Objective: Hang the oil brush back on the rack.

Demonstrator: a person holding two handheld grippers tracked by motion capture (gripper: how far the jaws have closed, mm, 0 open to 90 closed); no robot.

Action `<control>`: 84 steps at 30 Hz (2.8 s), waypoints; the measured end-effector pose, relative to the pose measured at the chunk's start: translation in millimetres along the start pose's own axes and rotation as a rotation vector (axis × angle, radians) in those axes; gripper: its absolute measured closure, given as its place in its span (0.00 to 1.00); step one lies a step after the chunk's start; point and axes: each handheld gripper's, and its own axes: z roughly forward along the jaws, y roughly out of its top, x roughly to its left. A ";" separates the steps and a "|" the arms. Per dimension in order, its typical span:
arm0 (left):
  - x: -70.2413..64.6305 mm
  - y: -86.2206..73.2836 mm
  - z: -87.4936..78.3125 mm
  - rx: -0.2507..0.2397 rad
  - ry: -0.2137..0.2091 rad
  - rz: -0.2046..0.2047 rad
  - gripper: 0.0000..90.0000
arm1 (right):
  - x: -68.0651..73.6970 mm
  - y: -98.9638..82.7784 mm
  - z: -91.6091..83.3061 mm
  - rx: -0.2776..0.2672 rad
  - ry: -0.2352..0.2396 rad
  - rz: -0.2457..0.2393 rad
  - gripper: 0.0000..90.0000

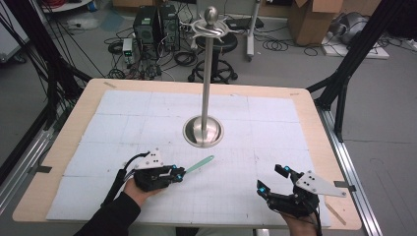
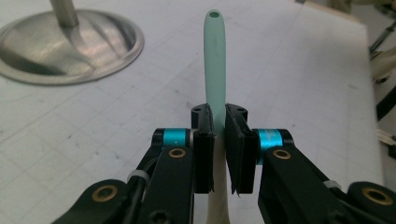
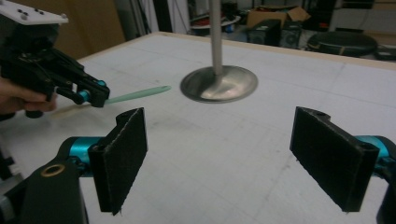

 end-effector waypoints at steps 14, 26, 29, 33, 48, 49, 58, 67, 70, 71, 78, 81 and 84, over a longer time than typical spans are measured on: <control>-16.9 6.5 -26.0 -0.227 -0.164 0.033 0.91 | 21.0 10.2 22.0 -0.046 0.267 -0.043 0.24; -26.4 10.9 -38.8 -0.294 -0.241 0.058 0.91 | 47.7 20.1 56.0 -0.023 0.445 -0.072 0.30; -28.0 11.6 -40.3 -0.297 -0.255 0.067 0.91 | 51.5 23.2 63.2 -0.023 0.477 -0.083 0.32; -30.2 12.7 -41.6 -0.299 -0.274 0.073 0.90 | 56.6 27.1 70.8 -0.032 0.533 -0.083 0.36; -37.4 15.5 -39.5 -0.293 -0.327 0.095 0.90 | 64.7 36.3 80.9 -0.082 0.667 -0.103 0.57; -37.7 15.6 -39.2 -0.294 -0.330 0.092 0.91 | 64.3 36.5 80.6 -0.087 0.674 -0.102 0.59; -39.2 15.8 -36.9 -0.289 -0.358 0.096 0.90 | 61.2 35.3 80.6 -0.109 0.708 -0.106 0.74; -39.7 15.5 -35.7 -0.282 -0.386 0.101 0.90 | 60.8 35.5 79.8 -0.111 0.766 -0.091 0.83; -38.7 15.4 -35.0 -0.274 -0.392 0.100 0.90 | 61.0 35.6 80.6 -0.109 0.774 -0.085 0.84; -38.7 15.3 -34.7 -0.270 -0.393 0.100 0.90 | 61.1 35.7 80.5 -0.104 0.777 -0.085 0.84; -36.5 16.2 -35.2 -0.264 -0.392 0.088 0.90 | 63.8 44.5 82.2 -0.051 0.761 -0.074 0.85; -35.6 16.5 -35.8 -0.257 -0.386 0.077 0.90 | 65.9 49.5 83.2 -0.021 0.752 -0.068 0.85; -35.1 17.5 -36.4 -0.242 -0.365 0.064 0.88 | 67.9 53.3 83.4 0.002 0.732 -0.069 0.85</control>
